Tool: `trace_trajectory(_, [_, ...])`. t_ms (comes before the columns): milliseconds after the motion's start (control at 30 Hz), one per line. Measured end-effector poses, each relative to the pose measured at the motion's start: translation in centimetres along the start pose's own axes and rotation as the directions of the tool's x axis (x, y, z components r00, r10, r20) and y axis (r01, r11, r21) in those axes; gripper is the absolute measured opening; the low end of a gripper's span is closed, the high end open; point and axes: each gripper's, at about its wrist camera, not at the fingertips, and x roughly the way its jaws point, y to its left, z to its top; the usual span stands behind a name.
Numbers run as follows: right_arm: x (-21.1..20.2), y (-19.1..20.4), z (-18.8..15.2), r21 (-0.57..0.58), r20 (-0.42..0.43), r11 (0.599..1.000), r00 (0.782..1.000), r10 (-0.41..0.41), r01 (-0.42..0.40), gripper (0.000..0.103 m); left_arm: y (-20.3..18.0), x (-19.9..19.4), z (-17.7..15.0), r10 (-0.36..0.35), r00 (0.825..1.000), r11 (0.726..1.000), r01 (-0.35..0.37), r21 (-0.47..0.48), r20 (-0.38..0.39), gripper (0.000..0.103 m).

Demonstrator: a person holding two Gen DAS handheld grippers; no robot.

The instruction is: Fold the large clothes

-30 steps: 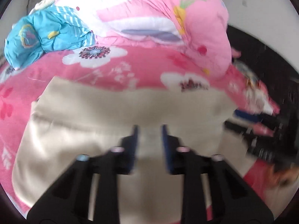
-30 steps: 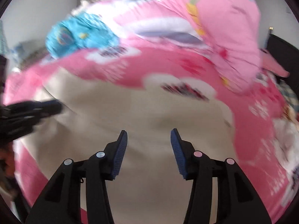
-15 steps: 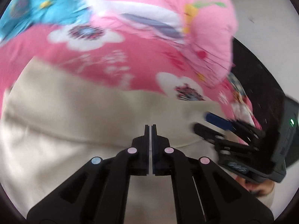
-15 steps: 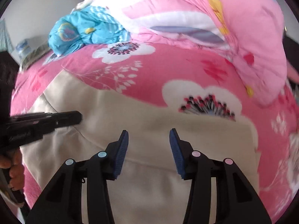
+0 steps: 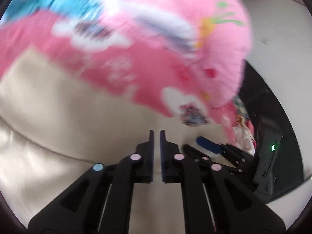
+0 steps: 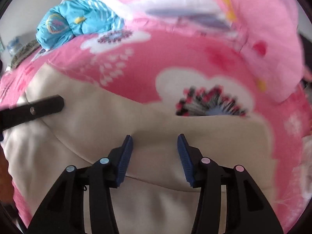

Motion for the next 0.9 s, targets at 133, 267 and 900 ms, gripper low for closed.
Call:
trace_trajectory(133, [-0.3, -1.8, -0.2, 0.055, 0.02, 0.993, 0.995, 0.102, -0.103, 0.046, 8.3, -0.7, -0.9, -0.245, 0.958, 0.887, 0.285, -0.363, 0.152, 0.003])
trace_trajectory(267, [-0.2, -2.1, -0.3, 0.062, 0.027, 0.989, 0.991, 0.134, -0.135, 0.046, 12.4, -4.0, -1.1, -0.103, 0.949, 0.823, 0.249, -0.511, 0.297, 0.003])
trace_trajectory(900, [-7.9, 0.8, 0.1, -0.058, 0.136, 0.989, 0.98, 0.146, -0.139, 0.045, 6.2, -9.8, 1.7, 0.117, 0.941, 0.962, -0.028, -0.271, 0.317, 0.003])
